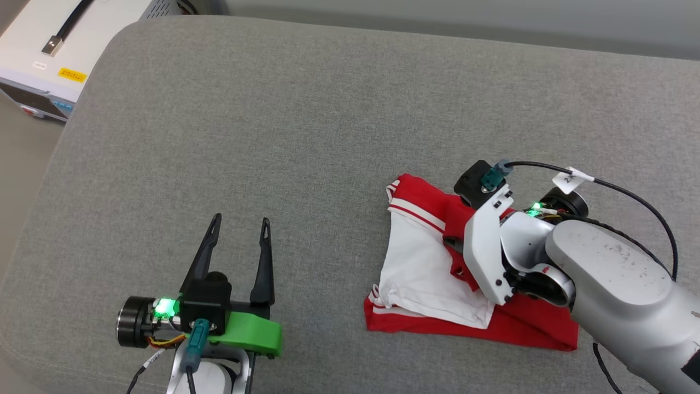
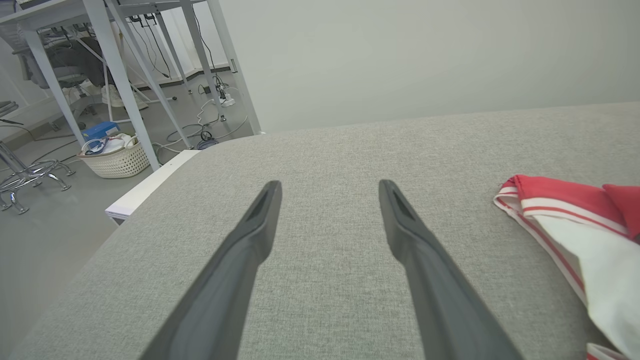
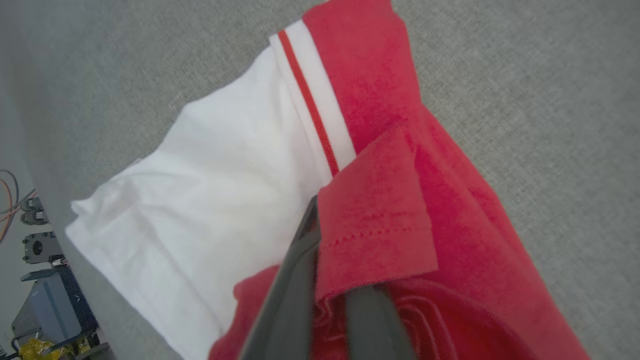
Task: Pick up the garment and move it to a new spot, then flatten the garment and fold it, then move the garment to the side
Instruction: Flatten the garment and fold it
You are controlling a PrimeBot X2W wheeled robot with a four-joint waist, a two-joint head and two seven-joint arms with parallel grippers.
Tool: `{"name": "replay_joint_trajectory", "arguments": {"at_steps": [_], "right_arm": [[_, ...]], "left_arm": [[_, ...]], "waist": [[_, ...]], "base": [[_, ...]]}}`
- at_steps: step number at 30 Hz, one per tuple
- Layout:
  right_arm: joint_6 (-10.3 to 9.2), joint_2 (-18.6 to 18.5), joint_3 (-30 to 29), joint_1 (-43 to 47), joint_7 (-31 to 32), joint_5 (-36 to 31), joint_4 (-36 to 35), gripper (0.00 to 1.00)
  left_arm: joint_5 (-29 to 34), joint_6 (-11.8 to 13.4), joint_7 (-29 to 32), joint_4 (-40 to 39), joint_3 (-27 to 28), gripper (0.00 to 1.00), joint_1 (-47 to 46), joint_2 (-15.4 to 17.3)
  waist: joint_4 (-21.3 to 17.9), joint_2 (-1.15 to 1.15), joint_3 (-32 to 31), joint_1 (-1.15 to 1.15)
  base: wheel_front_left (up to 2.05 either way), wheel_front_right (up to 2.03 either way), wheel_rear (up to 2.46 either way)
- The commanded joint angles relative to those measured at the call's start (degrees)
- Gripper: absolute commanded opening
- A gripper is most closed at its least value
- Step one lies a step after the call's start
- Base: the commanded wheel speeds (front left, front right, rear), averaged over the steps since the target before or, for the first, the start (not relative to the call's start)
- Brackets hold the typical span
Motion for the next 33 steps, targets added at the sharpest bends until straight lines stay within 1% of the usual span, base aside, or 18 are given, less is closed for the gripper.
{"name": "replay_joint_trajectory", "arguments": {"at_steps": [1, 4, 8, 12, 14, 16, 19, 24, 28, 31, 33], "right_arm": [[-0.02, -0.7, 0.2, -0.6, -2.0, 0.7, -0.3, 1.0], [-0.02, -3.0, -0.2, -0.2, -7.8, 1.3, -2.6, 1.0], [-0.02, -6.4, -3.7, 1.8, -15.6, 1.9, -6.7, 1.0], [-0.02, -9.5, -10.0, 4.9, -23.5, -1.1, -8.9, 1.0], [-0.02, -10.2, -13.8, 6.9, -27.0, -3.8, -8.9, 1.0], [-0.02, -10.1, -18.0, 9.2, -30.5, -6.8, -8.8, 1.0], [-0.02, -9.0, -24.7, 12.9, -35.0, -11.7, -8.1, 1.0], [-0.02, -4.3, -37.3, 20.5, -41.7, -20.5, -7.4, 1.0], [-0.02, 0.5, -45.5, 27.0, -44.3, -27.0, -9.9, 1.0], [-0.02, 4.6, -50.0, 32.2, -45.0, -30.4, -13.4, 1.0], [-0.02, 6.8, -51.9, 35.2, -45.2, -32.0, -15.6, 1.0]], "left_arm": [[0.3, -0.2, -0.3, 0.1, 0.1, 1.0, -0.4, -0.4], [0.3, -0.1, -0.3, 0.4, 0.5, 1.0, 0.6, -0.2], [0.2, 0.1, -0.3, 0.3, 1.1, 1.0, 1.9, 0.2], [0.3, 0.1, -0.3, -0.1, 1.5, 1.0, 3.2, 0.6], [0.3, 0.1, -0.3, -0.3, 1.7, 1.0, 3.7, 0.8], [0.2, 0.1, -0.3, -0.5, 1.8, 1.0, 4.1, 0.9], [0.2, 0.1, -0.3, -0.6, 2.0, 1.0, 4.5, 1.1], [0.1, 0.1, -0.3, -1.0, 2.4, 1.0, 5.0, 1.2], [0.0, 0.0, -0.3, -1.2, 2.7, 1.0, 5.5, 1.4], [0.0, 0.0, -0.3, -1.5, 2.8, 1.0, 5.9, 1.4], [0.0, 0.1, -0.3, -1.7, 2.9, 1.0, 6.2, 1.4]], "waist": [[-0.4, 0.0, -0.9, 0.0], [-1.0, 0.0, -2.4, 0.0], [-2.4, 0.0, -4.6, 0.0], [-4.0, 0.0, -6.3, 0.0], [-4.9, 0.0, -7.0, 0.0], [-5.6, 0.0, -7.6, 0.0], [-6.5, 0.0, -8.4, 0.0], [-7.6, 0.0, -9.6, 0.0], [-8.0, 0.0, -10.4, 0.0], [-8.1, 0.0, -11.0, 0.0], [-8.1, 0.0, -11.3, 0.0]], "base": [[0.0, 0.0, 0.0], [0.0, 0.0, 0.0], [0.0, 0.0, 0.0], [0.0, 0.0, 0.0], [0.0, 0.0, 0.0], [0.0, 0.0, 0.0], [0.0, 0.0, 0.0], [0.0, 0.0, 0.0], [0.0, 0.0, 0.0], [0.0, 0.0, 0.0], [0.0, 0.0, 0.0]]}}
